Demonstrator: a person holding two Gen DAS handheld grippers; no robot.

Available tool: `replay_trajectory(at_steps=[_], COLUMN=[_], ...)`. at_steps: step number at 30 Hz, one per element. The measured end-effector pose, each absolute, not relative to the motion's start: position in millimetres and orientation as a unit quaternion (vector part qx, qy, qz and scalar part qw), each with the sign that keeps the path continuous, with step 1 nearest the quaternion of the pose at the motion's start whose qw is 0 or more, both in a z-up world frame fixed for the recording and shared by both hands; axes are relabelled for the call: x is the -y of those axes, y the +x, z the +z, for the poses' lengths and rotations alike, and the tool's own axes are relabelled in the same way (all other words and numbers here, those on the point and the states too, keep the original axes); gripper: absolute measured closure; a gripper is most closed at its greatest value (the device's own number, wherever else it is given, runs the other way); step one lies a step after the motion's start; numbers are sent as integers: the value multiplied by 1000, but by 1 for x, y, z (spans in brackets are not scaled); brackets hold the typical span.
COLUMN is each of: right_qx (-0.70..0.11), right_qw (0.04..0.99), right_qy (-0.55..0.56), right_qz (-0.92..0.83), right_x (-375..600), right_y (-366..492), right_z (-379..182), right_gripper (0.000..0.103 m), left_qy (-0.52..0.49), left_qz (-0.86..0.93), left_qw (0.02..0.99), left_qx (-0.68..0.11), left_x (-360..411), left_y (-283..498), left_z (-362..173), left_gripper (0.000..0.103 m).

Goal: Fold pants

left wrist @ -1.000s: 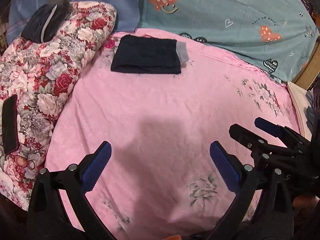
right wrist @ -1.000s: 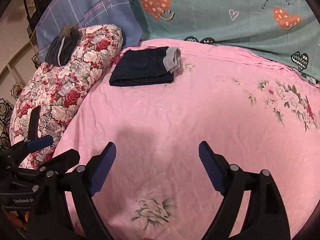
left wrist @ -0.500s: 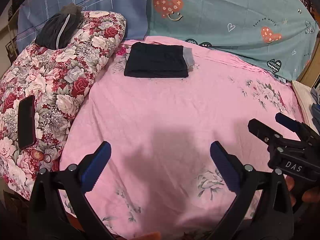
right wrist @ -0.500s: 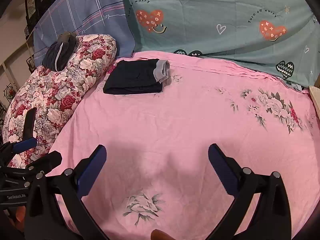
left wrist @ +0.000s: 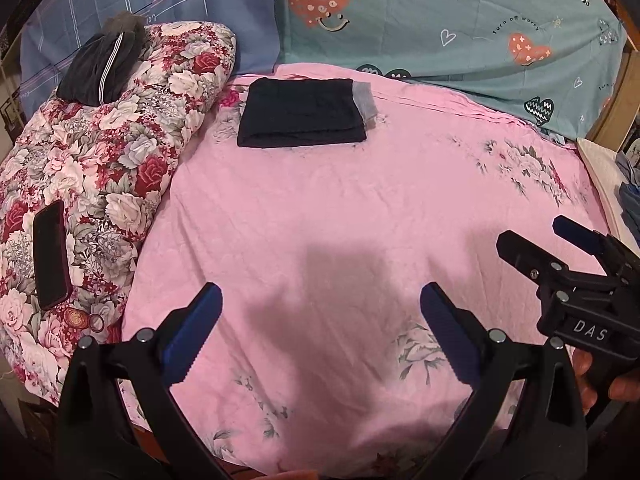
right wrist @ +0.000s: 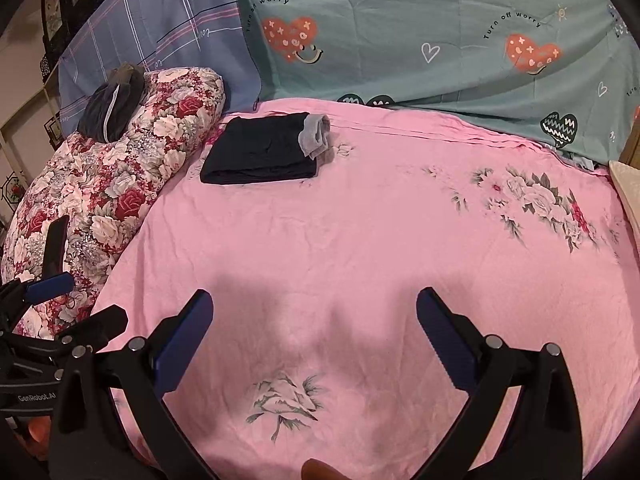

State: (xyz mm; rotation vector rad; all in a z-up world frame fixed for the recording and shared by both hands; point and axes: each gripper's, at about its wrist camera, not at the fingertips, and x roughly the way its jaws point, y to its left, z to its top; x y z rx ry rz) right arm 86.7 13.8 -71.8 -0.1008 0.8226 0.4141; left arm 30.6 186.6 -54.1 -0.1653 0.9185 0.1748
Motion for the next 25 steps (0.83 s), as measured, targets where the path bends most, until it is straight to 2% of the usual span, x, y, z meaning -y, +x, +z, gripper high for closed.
replay_trajectory(at_steps=[25], right_qx=[-406], right_qw=[889], right_qy=[-60], right_qz=[203], right_x=[-31], right_y=[94], right_z=[-78], right_gripper=[1], left_qy=[-93], left_qz=[104], left_qw=[882], left_qx=[-450], left_x=[-207], left_y=[33], left_z=[-64], left_gripper=[2])
